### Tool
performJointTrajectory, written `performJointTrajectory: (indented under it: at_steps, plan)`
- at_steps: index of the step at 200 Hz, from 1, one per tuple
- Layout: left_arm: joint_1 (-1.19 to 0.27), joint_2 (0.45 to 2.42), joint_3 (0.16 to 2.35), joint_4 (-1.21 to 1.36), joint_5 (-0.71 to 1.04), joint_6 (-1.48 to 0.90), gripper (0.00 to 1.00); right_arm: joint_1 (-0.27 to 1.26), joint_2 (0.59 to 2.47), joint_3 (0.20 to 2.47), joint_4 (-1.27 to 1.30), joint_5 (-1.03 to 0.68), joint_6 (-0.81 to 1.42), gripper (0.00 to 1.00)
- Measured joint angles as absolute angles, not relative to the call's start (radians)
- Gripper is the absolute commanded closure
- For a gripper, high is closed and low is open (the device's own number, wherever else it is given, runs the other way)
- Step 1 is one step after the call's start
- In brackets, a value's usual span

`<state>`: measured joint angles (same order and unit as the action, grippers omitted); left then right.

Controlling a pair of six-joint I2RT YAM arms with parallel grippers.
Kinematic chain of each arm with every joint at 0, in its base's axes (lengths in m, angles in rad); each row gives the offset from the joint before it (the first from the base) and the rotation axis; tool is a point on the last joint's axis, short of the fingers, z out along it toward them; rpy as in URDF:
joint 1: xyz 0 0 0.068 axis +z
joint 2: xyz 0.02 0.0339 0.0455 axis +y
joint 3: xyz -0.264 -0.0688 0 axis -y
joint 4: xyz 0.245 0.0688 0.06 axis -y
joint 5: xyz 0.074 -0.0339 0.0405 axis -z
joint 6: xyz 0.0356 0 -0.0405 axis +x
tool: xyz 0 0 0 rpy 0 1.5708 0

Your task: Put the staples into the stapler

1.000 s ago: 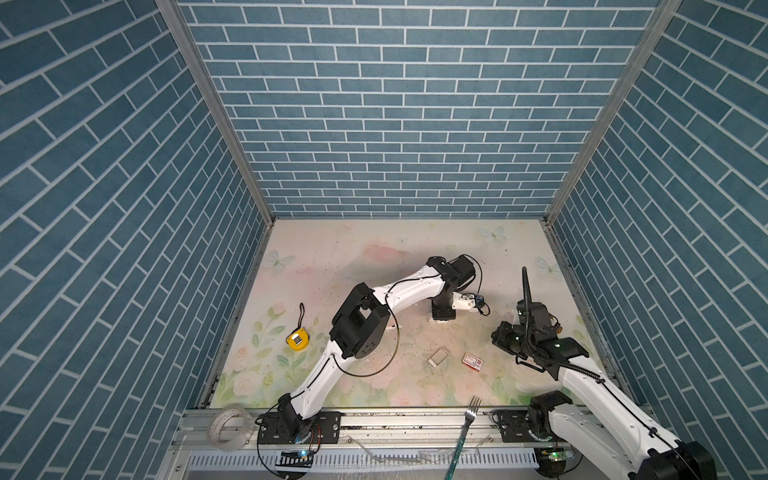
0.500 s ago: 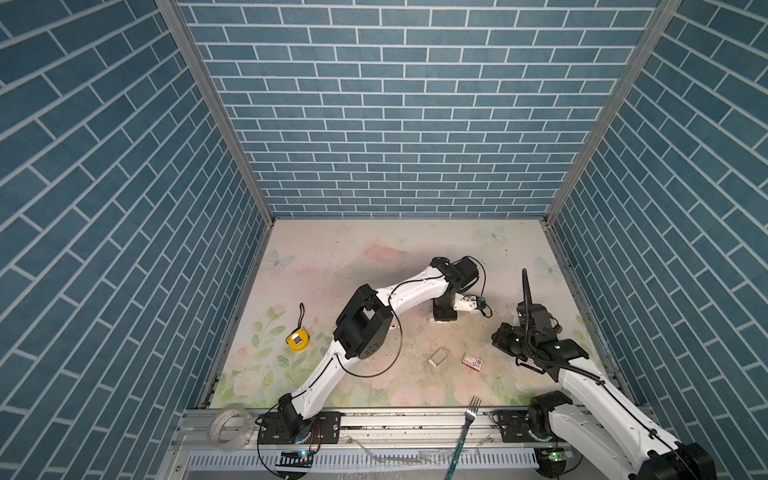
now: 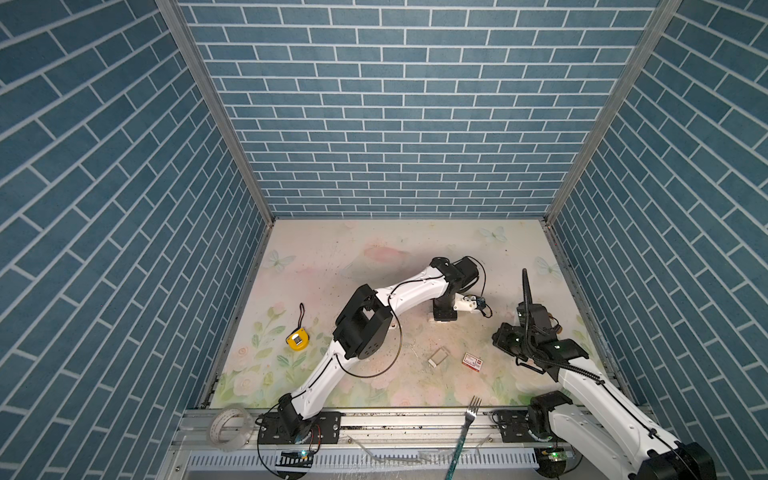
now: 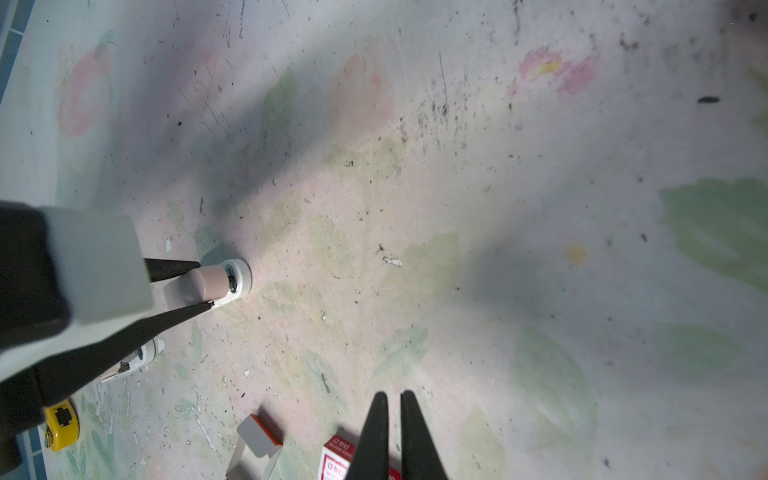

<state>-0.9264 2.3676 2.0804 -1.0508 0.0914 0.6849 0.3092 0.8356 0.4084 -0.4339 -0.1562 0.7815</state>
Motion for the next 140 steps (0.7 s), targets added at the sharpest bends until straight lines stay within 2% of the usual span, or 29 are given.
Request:
performJointTrajectory:
  at_steps: [48,140]
  plan:
    - [-0.922,2.345,2.055,-1.045,0.080,0.684,0.79,0.309,0.854,0.408,-0.433,-0.156,0.781,0.89]
    - [-0.910,2.317,2.011,-1.047,0.050,0.676,0.69,0.309,0.866,0.408,-0.426,-0.156,0.781,0.89]
